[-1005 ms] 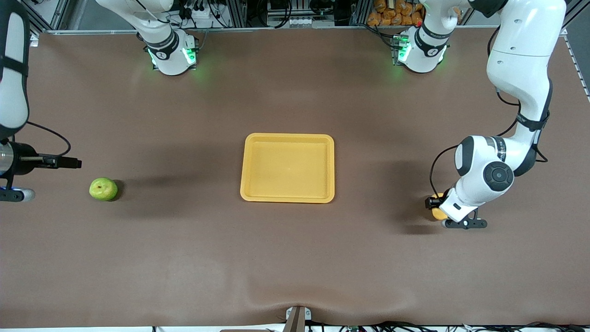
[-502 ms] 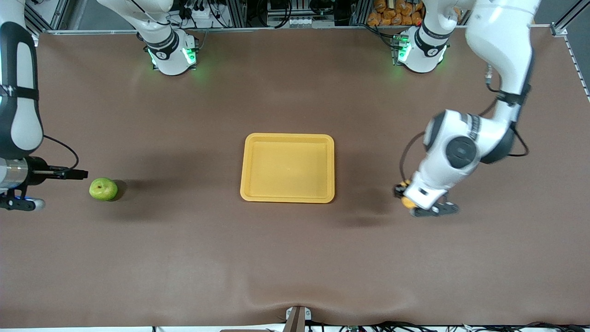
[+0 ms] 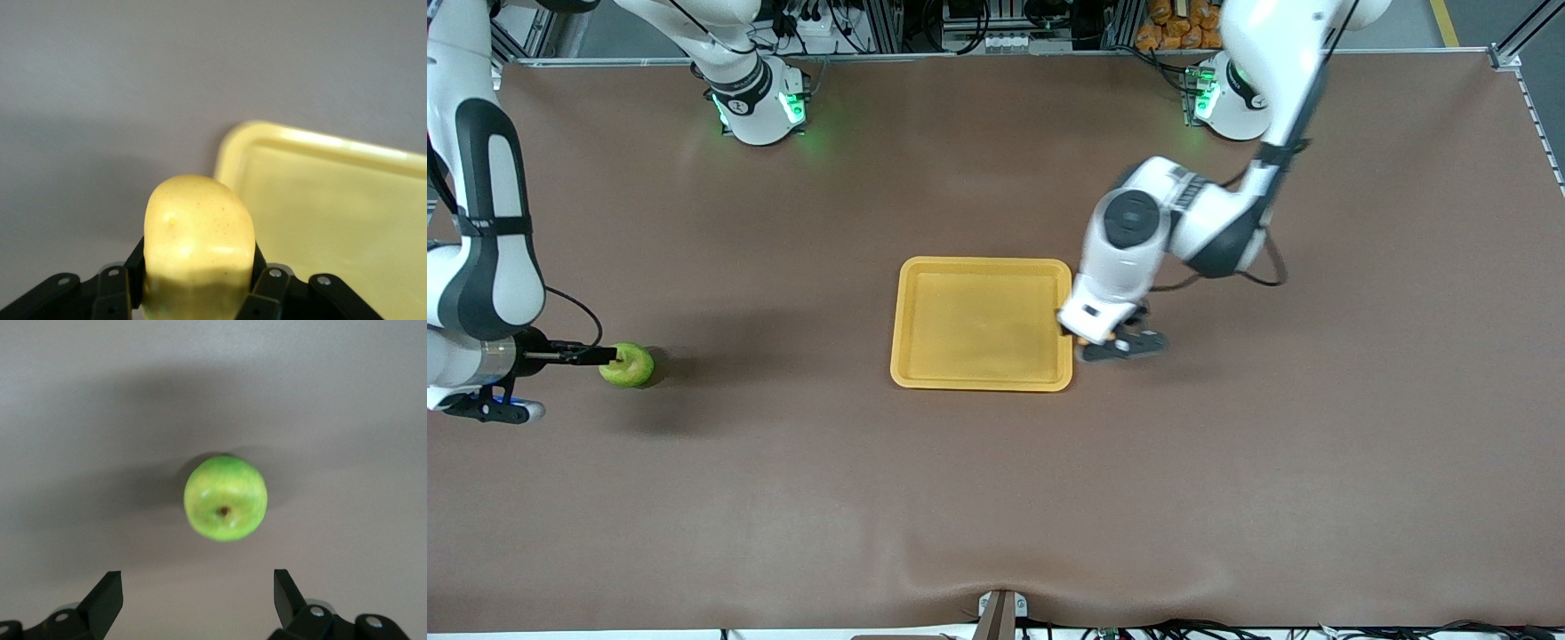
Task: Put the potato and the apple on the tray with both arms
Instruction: 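Carry the potato onto the tray while the right gripper grasps the apple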
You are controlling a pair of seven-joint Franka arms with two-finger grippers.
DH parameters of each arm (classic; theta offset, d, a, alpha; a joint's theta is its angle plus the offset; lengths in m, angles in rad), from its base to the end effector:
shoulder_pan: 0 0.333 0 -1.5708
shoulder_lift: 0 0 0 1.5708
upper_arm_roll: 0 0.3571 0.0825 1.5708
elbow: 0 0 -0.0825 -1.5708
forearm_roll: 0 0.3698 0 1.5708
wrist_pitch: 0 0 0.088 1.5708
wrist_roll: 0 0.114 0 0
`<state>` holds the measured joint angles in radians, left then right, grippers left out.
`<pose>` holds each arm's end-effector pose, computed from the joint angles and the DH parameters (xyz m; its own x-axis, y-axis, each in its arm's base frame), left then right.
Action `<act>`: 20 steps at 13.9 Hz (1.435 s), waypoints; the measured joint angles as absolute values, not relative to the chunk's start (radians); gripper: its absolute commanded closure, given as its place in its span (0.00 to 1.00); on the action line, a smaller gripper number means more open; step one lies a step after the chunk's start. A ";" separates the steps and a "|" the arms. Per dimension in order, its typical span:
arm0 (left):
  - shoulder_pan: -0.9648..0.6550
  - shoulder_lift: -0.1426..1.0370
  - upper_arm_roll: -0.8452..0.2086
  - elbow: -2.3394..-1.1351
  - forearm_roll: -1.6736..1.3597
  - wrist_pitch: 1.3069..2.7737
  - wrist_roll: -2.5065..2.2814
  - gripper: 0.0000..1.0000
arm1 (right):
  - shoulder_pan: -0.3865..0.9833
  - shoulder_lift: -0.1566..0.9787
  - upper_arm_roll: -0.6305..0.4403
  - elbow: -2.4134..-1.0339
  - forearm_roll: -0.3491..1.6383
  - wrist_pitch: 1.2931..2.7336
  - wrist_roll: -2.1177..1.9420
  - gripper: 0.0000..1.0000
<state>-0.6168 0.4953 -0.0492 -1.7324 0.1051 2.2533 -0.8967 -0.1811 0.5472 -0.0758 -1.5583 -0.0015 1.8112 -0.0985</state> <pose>0.5366 -0.4121 0.3362 0.9835 0.1700 0.0623 0.1714 -0.9850 -0.0179 0.6476 -0.1622 0.3438 0.9453 -0.1472 -0.2912 -0.1502 -0.9886 0.0121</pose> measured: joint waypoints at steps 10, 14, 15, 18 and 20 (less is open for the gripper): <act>-0.711 0.698 -0.047 -1.595 0.131 2.253 -1.113 0.60 | -0.208 0.656 -0.076 -1.595 -0.002 1.966 -0.122 0.00; -0.725 0.724 -0.045 -1.585 0.139 2.253 -1.119 0.52 | -0.208 0.662 -0.075 -1.654 -0.005 2.050 -0.130 0.64; -0.725 0.725 -0.043 -1.585 0.143 2.253 -1.119 0.52 | -0.208 0.661 -0.074 -1.657 -0.012 2.050 -0.140 0.69; -0.725 0.729 -0.041 -1.585 0.162 2.253 -1.119 0.00 | -0.207 0.660 -0.071 -1.657 -0.028 2.047 -0.156 1.00; -0.725 0.735 -0.041 -1.585 0.170 2.253 -1.119 0.00 | -0.206 0.660 -0.071 -1.655 -0.031 2.024 -0.158 1.00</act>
<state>-0.7247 0.7352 -0.0409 -1.5848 0.1702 2.2527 -1.1195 -0.2062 0.6598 -0.0711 -1.6552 -0.0312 2.0235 -0.1575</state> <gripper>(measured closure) 0.260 0.132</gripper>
